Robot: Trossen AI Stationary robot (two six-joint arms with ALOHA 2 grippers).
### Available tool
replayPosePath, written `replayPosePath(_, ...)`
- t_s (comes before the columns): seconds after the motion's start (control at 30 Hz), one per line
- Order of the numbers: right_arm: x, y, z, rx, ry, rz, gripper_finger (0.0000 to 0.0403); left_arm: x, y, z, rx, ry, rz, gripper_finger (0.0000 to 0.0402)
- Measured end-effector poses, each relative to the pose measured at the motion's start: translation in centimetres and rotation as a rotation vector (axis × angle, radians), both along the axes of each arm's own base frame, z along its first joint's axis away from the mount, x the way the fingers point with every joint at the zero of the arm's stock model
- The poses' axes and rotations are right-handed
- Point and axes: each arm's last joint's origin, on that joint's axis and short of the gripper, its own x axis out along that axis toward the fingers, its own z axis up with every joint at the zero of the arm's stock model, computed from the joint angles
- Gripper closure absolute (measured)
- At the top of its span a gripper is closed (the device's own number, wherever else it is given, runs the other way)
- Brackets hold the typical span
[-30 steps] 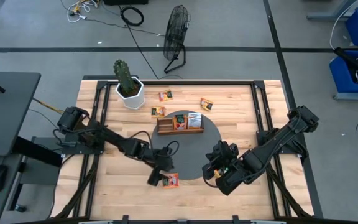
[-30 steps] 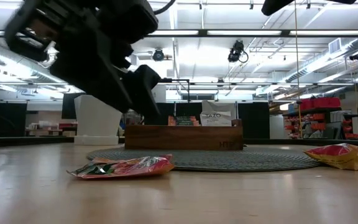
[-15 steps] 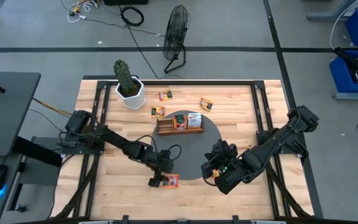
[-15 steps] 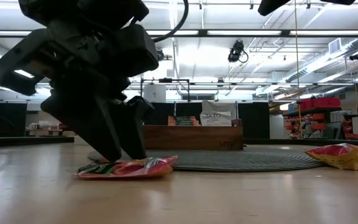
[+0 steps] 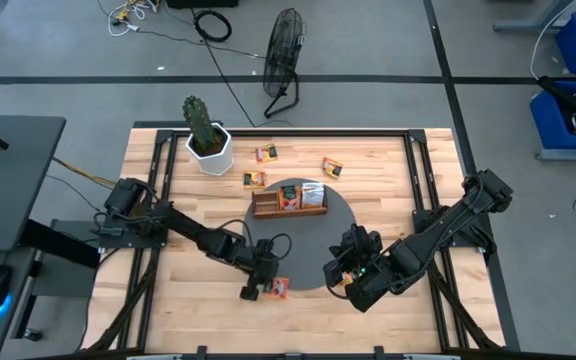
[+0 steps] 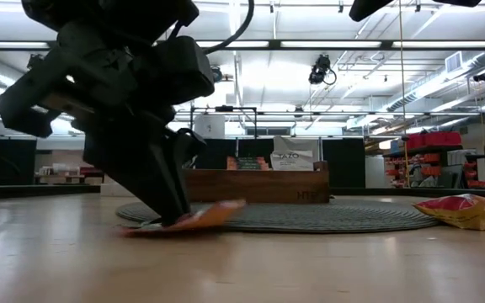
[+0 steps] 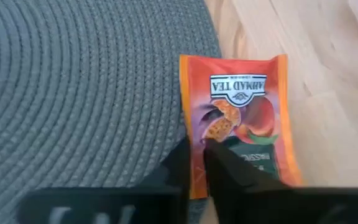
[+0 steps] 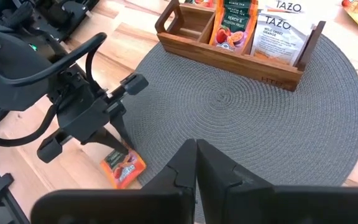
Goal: Pick & Place Tea
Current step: Put the pink tea bag into the middle section of the wooden organizer
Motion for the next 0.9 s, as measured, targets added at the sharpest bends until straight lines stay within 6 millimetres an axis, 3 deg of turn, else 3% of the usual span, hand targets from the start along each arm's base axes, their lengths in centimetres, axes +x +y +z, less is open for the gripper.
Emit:
replayPosePath(0.1, 0.0, 0.0, 0.0, 0.000, 0.000, 0.000, 0.0385, 0.1, 0.3, 0.0, -0.034, 0.017, 0.035, 0.0392)
replayPosePath(0.4, 0.3, -0.1, 0.1, 0.009, -0.018, -0.008, 0.0385, 1.8, 0.8, 1.9, -0.066, 0.028, 0.086, 0.0399)
replayPosePath(0.73, 1.2, 0.0, 0.4, 0.032, -0.068, 0.032, 0.0384, 4.9, 0.5, 7.8, 0.040, -0.033, 0.039, 0.0400)
replayPosePath(0.9, 1.8, 0.4, 0.8, 0.046, -0.101, 0.102, 0.0362, 6.3, 0.9, 11.0, 0.083, -0.090, 0.078, 0.0400)
